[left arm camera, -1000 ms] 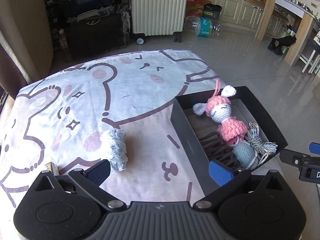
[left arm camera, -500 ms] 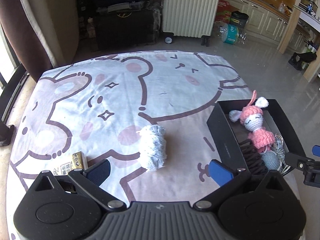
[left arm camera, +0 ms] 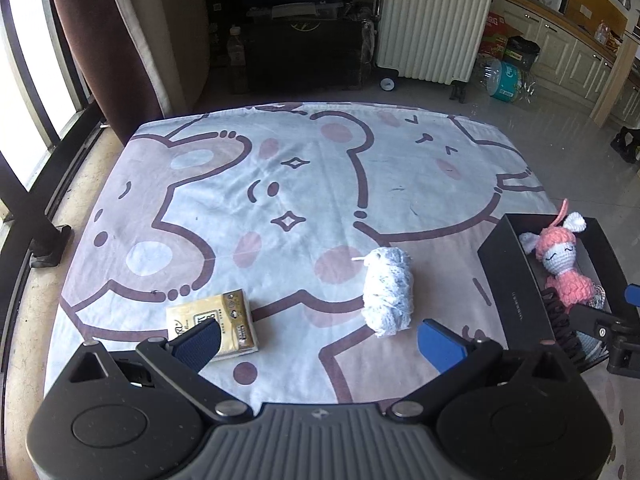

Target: Organize objects

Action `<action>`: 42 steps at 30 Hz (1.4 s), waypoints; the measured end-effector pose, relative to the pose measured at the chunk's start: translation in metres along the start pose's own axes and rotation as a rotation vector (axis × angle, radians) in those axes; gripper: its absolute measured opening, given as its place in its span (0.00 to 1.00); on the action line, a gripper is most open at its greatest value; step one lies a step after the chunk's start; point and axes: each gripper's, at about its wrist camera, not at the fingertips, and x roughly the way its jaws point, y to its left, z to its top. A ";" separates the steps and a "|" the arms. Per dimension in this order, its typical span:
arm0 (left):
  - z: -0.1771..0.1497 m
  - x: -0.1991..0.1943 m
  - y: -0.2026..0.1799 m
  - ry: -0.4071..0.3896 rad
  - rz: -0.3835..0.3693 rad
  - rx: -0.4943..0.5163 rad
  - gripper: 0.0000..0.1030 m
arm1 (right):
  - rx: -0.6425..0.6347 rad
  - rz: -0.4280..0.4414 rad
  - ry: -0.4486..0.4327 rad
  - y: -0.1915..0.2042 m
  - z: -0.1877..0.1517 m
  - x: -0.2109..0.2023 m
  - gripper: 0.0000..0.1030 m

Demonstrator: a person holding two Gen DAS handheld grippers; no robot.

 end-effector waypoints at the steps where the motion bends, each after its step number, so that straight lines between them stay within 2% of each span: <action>1: -0.001 -0.001 0.004 -0.001 0.007 -0.006 1.00 | -0.007 0.007 -0.002 0.004 0.001 0.000 1.00; 13: -0.009 -0.012 0.043 -0.035 0.078 -0.043 1.00 | -0.054 0.077 0.003 0.036 0.008 0.006 1.00; 24: -0.020 -0.019 0.072 -0.046 0.111 -0.084 1.00 | -0.040 0.123 0.011 0.050 0.009 0.011 1.00; 38: -0.024 -0.019 0.078 -0.049 0.109 -0.090 1.00 | -0.047 0.125 0.011 0.057 0.009 0.014 1.00; 42: -0.023 -0.018 0.078 -0.052 0.087 -0.100 1.00 | -0.046 0.127 0.012 0.058 0.009 0.015 1.00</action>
